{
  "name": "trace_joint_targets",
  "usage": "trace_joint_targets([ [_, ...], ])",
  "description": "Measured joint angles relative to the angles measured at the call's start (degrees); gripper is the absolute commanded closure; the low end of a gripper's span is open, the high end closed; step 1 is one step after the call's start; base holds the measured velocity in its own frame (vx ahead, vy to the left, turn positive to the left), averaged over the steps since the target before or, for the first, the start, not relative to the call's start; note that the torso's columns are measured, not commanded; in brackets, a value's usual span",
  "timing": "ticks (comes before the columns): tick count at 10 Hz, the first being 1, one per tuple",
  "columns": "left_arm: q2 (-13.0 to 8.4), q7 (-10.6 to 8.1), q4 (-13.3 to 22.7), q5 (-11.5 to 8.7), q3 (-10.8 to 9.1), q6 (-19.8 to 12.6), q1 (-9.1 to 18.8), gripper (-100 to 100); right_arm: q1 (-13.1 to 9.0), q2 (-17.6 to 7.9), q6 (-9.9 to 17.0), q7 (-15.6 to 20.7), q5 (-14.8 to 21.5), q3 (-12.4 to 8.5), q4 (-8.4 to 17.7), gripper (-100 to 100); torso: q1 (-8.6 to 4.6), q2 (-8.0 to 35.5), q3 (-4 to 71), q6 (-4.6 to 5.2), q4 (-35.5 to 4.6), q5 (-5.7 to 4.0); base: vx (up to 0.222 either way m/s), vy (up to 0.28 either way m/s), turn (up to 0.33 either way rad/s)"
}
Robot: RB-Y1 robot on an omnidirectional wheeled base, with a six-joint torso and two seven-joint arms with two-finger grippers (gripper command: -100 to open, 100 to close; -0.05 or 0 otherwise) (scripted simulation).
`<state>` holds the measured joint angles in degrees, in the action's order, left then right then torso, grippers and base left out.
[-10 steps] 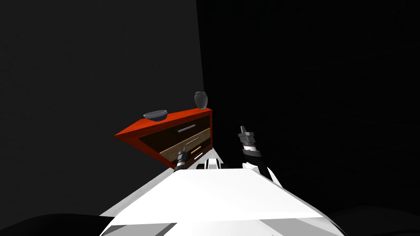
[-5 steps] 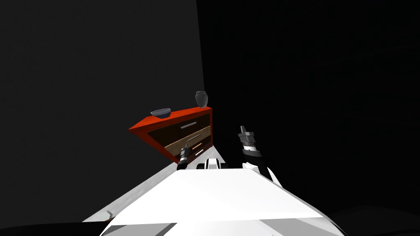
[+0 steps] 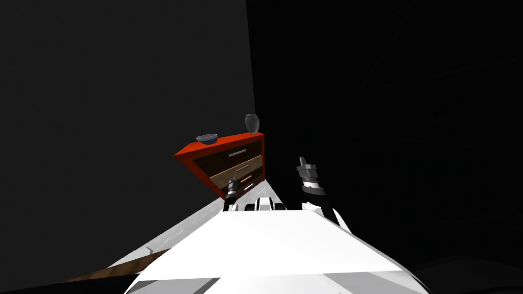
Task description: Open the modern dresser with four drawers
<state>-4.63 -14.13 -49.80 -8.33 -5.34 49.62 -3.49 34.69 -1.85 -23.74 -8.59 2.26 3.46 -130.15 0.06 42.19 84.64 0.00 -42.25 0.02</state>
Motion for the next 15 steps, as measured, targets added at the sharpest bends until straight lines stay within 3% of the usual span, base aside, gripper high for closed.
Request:
trace_joint_targets([
  [12, 1.71, 2.43, 19.88, 1.08, -4.26, 1.9, 19.83, 100, -0.01, 0.0, 0.0, 0.0, 0.0, 0.0, 0.0, 0, -0.07, 0.18, -0.14, 0.01, -0.07, -0.02, -0.098, -0.002, 0.015],
  [13, 1.7, 2.44, 20.25, 1.07, -4.3, 2.18, 20.07, -100, 0.0, 0.0, 0.0, 0.0, 0.0, 0.0, 0.0, 0, -0.07, -0.05, 0.0, -0.01, 0.0, -0.02, 0.009, 0.003, -0.006],
  [15, -0.58, 2.36, 22.18, 0.9, -4.52, 3.38, 21.04, -100, 0.02, 0.0, 0.0, 0.0, 0.0, 0.0, 0.0, 0, -0.02, -0.18, 0.1, 0.0, 0.04, 0.0, 0.04, 0.012, -0.002],
])
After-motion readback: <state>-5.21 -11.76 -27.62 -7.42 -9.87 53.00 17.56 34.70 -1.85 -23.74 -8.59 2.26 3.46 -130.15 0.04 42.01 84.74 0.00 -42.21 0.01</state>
